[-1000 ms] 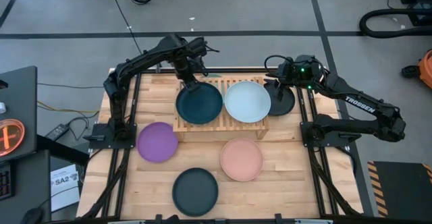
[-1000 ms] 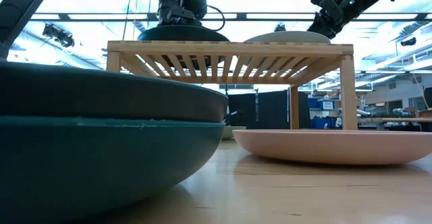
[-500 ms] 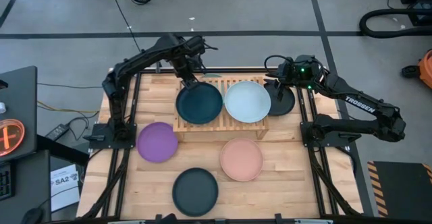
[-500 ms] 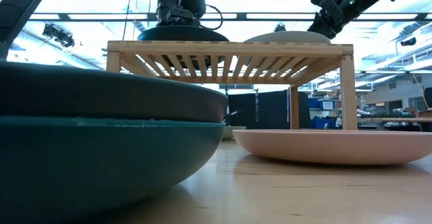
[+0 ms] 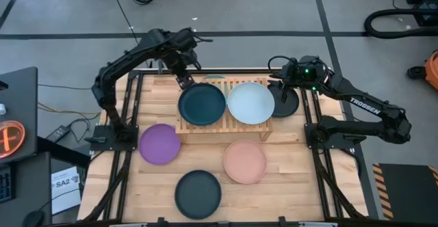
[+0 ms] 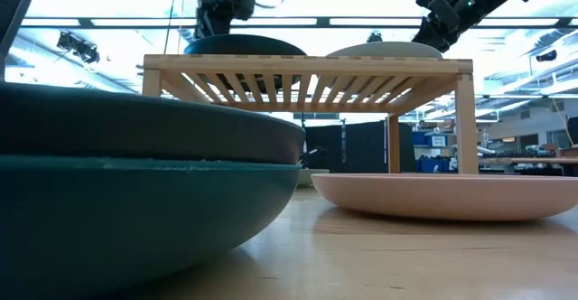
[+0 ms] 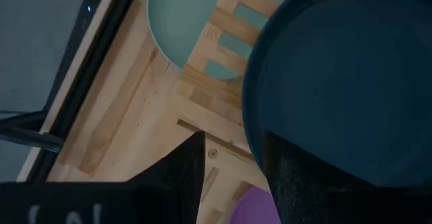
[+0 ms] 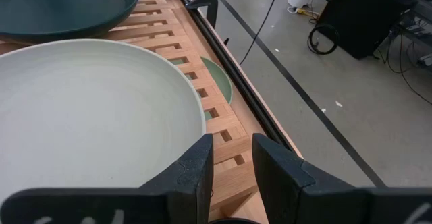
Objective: Place and stack plates onto a shelf
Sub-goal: Stack the purple plate on top of the light blue plate on the shelf
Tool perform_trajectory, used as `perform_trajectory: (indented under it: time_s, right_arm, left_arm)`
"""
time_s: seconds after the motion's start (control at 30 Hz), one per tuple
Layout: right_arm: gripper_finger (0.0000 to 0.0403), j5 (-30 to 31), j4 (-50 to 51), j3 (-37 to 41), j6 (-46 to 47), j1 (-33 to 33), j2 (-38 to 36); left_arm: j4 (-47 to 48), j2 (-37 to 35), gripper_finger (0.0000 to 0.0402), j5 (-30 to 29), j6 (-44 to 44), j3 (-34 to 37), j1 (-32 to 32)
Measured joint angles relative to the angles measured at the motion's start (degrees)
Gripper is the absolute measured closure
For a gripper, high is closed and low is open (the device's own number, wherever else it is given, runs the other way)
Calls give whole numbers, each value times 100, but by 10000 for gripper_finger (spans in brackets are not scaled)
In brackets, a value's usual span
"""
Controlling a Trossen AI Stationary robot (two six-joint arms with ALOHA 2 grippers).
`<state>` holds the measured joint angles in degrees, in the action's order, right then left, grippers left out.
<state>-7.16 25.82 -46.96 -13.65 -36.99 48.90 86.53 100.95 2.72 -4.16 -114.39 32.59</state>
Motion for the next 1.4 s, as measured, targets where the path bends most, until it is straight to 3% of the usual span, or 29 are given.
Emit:
perform_trajectory:
  time_s: [0.3, 0.7, 1.1, 1.4]
  right_arm:
    - [294, 0, 3, 0, 0, 0, -1]
    - [294, 0, 0, 0, 0, 0, 0]
    - [294, 0, -1, 0, 0, -1, 0]
    - [294, 0, -2, 0, 0, -1, 0]
  left_arm:
    - [83, -1051, 249, 2, -138, 269, -80]
    - [-1262, -3064, 249, 8, -42, 3724, -122]
    - [-2038, -3194, 249, 8, -201, 6033, -122]
    - [-2615, -3194, 249, 9, -205, 6988, -122]
